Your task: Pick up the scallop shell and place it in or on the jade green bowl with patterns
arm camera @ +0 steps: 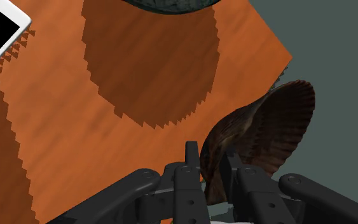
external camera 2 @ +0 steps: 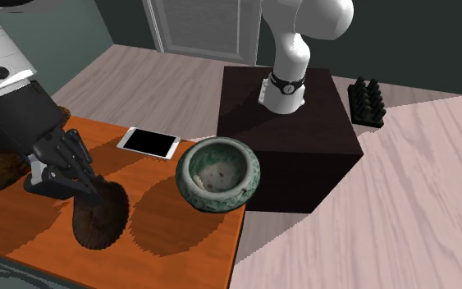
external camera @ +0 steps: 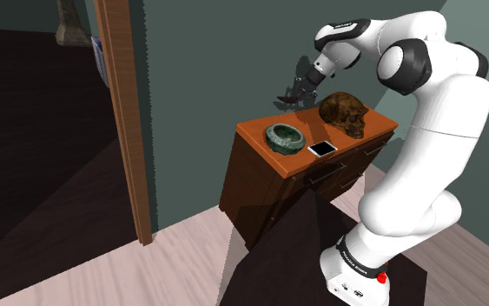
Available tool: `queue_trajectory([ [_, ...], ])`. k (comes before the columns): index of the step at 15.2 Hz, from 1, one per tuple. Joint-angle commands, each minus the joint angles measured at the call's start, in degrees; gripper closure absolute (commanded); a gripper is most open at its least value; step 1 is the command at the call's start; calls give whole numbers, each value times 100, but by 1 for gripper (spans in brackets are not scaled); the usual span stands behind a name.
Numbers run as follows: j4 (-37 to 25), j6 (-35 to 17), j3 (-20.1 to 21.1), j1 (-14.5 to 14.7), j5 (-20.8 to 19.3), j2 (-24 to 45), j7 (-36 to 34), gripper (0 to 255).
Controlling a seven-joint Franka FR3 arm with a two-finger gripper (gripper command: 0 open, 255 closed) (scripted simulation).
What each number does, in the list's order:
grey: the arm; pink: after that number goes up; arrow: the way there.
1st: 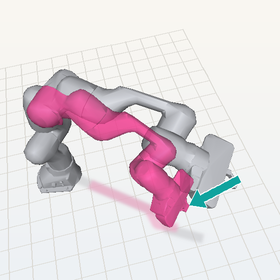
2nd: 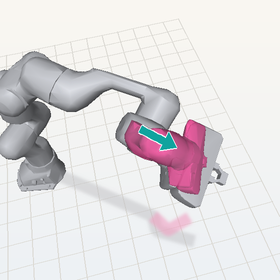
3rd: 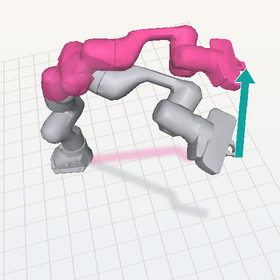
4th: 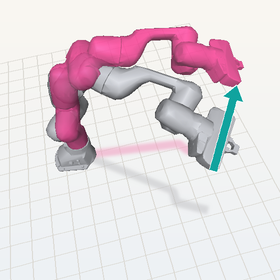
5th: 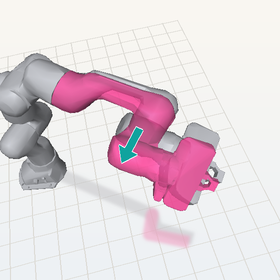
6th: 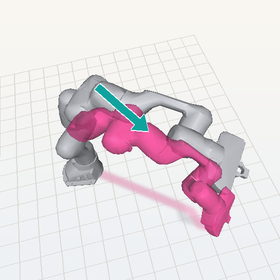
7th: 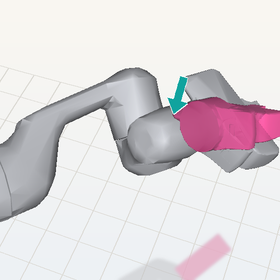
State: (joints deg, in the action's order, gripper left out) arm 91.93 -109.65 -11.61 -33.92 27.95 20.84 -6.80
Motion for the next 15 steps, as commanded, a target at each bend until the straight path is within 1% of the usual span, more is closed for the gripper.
queue_trajectory([
  [1, -83, 123, -9, -2, -29, -49, -55, 255],
  [5, -255, 328, -21, -10, -69, -101, -145, 255],
  [10, 1371, -166, -7, 237, -247, -1325, -212, 255],
  [15, 2729, -497, 90, 379, -437, -2479, -411, 255],
])
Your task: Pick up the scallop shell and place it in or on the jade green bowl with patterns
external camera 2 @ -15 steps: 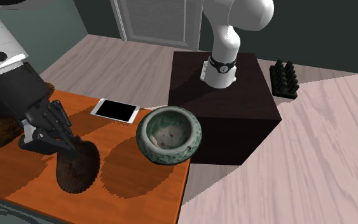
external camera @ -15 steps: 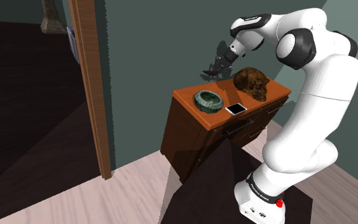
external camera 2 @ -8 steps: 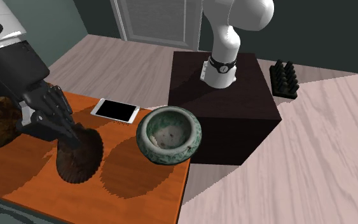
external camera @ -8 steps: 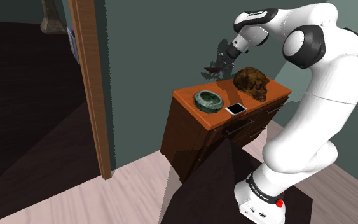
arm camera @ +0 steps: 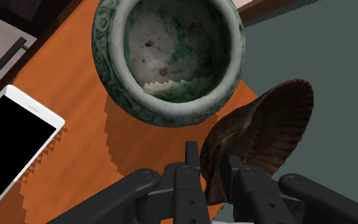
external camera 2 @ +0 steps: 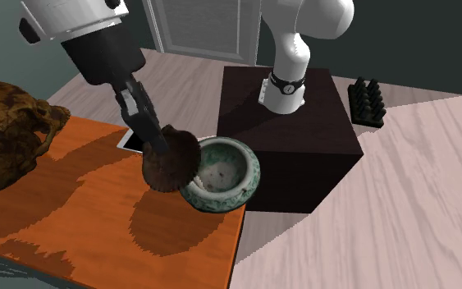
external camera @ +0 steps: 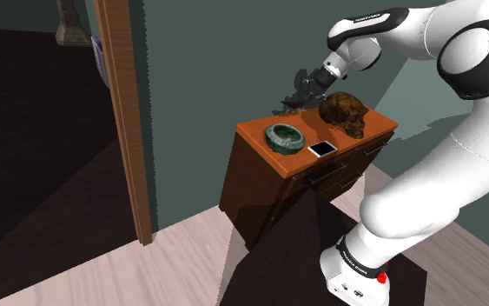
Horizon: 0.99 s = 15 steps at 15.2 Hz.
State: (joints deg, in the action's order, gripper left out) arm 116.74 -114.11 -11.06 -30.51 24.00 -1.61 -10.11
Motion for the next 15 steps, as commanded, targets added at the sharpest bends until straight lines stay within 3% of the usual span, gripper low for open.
queue_trajectory([
  [1, 496, -98, 65, 54, -77, -462, -131, 255],
  [5, 1397, -213, 206, 88, -197, -1349, -357, 255],
  [15, 1872, -924, 193, 134, 26, -1048, -4, 255],
])
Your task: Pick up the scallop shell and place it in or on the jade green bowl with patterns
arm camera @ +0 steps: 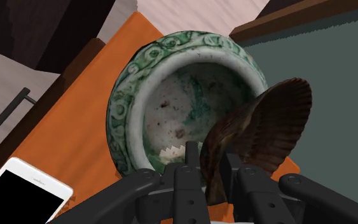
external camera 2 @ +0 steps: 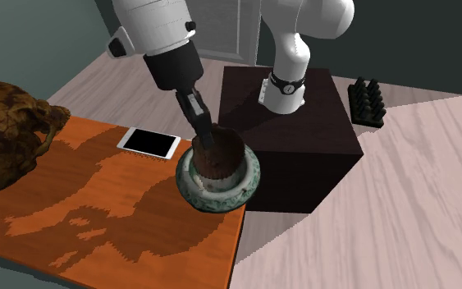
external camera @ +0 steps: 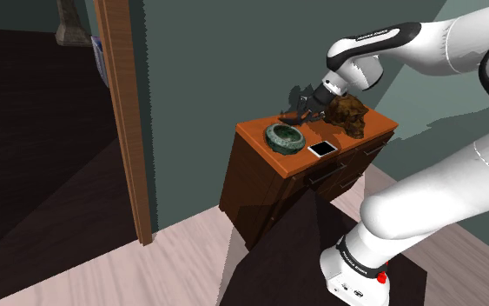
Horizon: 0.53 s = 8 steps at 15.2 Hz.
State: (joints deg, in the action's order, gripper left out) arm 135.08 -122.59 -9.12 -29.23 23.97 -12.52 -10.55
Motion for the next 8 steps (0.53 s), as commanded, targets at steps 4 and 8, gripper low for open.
queue_trajectory([
  [4, 193, -358, -10, 34, 148, 201, 202, 255],
  [8, 251, -474, -13, 45, 203, 273, 273, 255],
])
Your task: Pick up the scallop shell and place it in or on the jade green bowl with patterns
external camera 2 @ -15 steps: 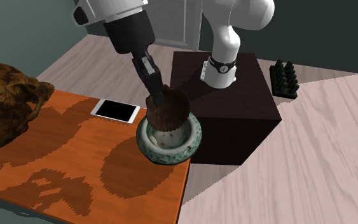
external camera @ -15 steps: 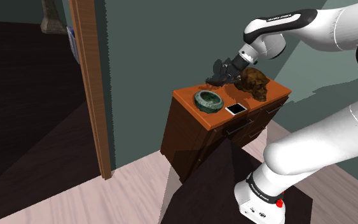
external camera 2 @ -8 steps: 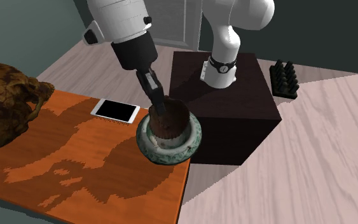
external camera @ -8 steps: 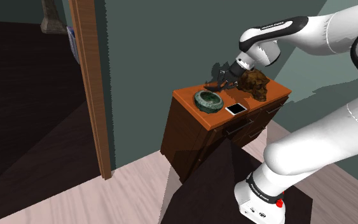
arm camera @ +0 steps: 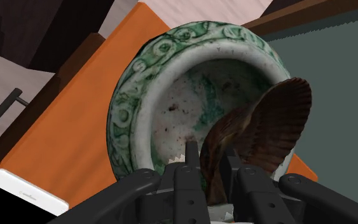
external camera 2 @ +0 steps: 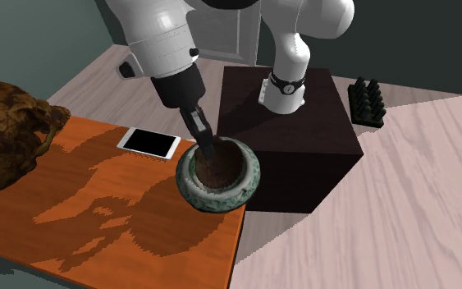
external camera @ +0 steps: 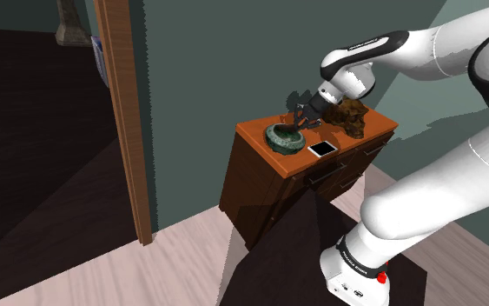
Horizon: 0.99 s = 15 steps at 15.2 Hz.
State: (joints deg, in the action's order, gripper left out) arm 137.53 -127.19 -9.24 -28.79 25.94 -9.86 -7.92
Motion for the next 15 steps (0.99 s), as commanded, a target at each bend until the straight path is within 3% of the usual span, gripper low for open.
queue_trajectory([
  [1, 7, -14, -1, 1, 7, 7, 10, 255],
  [5, 6, -14, -1, 1, 7, 7, 10, 255],
  [6, 6, -14, -1, 1, 7, 7, 10, 0],
  [11, 6, -14, -1, 1, 7, 7, 10, 0],
  [15, -340, 698, -115, -155, -303, -354, -163, 0],
])
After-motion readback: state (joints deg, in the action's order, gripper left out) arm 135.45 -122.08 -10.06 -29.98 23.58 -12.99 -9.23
